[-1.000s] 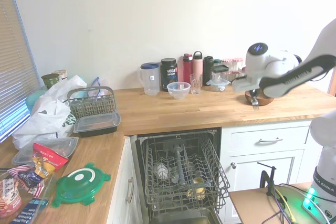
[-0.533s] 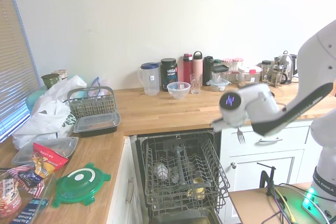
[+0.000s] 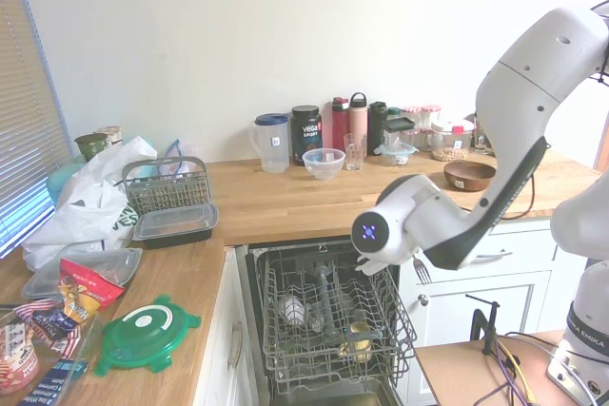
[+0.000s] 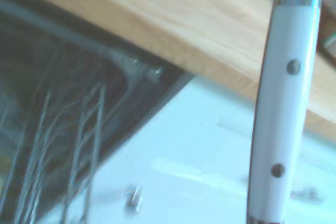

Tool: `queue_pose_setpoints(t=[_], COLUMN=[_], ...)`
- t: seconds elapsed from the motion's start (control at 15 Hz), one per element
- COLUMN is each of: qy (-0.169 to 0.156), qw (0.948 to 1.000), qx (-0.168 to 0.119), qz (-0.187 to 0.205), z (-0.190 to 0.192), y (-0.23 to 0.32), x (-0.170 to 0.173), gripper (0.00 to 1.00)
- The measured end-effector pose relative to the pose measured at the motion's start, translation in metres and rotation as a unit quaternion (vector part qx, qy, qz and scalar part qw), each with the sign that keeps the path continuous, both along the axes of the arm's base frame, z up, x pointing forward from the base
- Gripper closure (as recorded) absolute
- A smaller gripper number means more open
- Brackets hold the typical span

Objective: Put the fork in the dishwasher

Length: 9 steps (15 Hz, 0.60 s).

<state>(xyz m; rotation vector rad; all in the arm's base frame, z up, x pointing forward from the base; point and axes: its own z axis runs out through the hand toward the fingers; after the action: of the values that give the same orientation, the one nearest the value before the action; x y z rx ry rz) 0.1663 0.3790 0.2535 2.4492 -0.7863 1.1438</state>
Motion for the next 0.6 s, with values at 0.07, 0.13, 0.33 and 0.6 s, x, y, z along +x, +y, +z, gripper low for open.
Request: queue_pose_setpoints(t=[0.07, 0.13, 0.33, 0.6], qy=[0.010, 0.014, 0.014, 0.009], qw=[0.9998, 0.9995, 0.9981, 0.9970], qx=[-0.013, -0.024, -0.044, -0.055], qz=[0.009, 0.017, 0.040, 0.053], z=[-0.009, -0.019, -0.058, -0.126], y=[0.003, 0.008, 0.042, 0.107], x=[-0.002, -0.006, -0.021, -0.014], gripper=[1.00, 1.00, 1.00, 1.00])
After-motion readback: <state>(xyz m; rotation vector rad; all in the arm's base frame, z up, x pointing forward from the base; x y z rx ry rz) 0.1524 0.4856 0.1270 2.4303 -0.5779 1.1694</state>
